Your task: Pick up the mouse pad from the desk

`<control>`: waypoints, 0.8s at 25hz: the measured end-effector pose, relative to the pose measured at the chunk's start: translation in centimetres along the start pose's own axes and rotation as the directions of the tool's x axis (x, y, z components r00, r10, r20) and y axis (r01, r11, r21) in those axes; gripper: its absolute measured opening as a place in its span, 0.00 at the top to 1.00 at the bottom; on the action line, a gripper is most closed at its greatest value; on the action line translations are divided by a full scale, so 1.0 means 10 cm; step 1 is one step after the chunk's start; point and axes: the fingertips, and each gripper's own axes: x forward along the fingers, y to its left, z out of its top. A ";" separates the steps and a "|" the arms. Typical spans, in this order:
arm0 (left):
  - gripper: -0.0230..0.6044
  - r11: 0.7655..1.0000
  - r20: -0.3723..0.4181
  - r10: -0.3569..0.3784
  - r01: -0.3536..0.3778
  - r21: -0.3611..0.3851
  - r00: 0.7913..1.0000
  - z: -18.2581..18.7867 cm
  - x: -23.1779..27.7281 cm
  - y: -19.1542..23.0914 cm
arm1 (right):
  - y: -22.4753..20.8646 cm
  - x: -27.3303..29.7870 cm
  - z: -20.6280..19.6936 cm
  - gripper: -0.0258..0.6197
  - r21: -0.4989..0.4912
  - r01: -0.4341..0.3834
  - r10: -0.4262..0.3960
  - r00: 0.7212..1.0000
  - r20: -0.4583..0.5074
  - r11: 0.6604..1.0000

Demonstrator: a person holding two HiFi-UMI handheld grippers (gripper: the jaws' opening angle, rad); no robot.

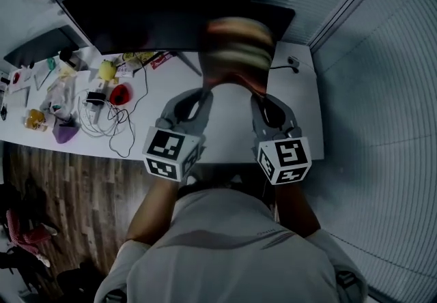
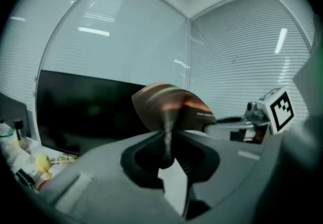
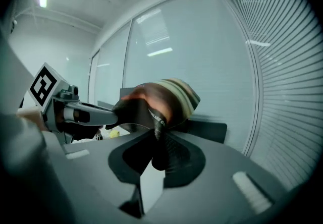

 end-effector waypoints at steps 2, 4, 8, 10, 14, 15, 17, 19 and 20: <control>0.89 1.000 0.065 0.008 -0.009 0.014 0.998 0.25 -0.11 -0.08 | 0.01 -0.13 0.26 0.91 -0.028 0.014 -0.013 0.998 0.059 1.000; 0.88 0.999 0.119 0.018 -0.022 0.027 0.993 0.47 -0.20 -0.15 | 0.02 -0.26 0.47 0.91 -0.049 0.026 -0.020 0.994 0.106 0.998; 0.88 0.998 0.169 0.031 -0.039 0.048 0.985 0.69 -0.27 -0.24 | 0.04 -0.40 0.70 0.91 -0.060 0.030 -0.020 0.988 0.156 0.998; 0.88 0.998 0.181 0.034 -0.043 0.049 0.983 0.72 -0.28 -0.23 | 0.03 -0.41 0.74 0.91 -0.064 0.036 -0.025 0.985 0.169 0.997; 0.88 0.998 0.199 0.033 -0.043 0.047 0.979 0.75 -0.31 -0.23 | 0.01 -0.42 0.79 0.91 -0.059 0.043 -0.031 0.982 0.185 0.997; 0.88 0.998 0.203 0.030 -0.041 0.048 0.979 0.75 -0.31 -0.24 | 0.01 -0.43 0.79 0.91 -0.053 0.043 -0.032 0.981 0.191 0.998; 0.88 0.998 0.213 0.025 -0.038 0.054 0.977 0.76 -0.33 -0.26 | 0.00 -0.47 0.78 0.91 -0.034 0.042 -0.035 0.979 0.202 0.999; 0.88 0.997 0.219 0.021 -0.035 0.062 0.976 0.78 -0.36 -0.29 | 0.01 -0.51 0.77 0.91 -0.019 0.044 -0.039 0.977 0.209 0.999; 0.88 0.997 0.221 0.019 -0.034 0.065 0.975 0.79 -0.37 -0.30 | 0.02 -0.52 0.78 0.91 -0.014 0.045 -0.041 0.977 0.211 0.999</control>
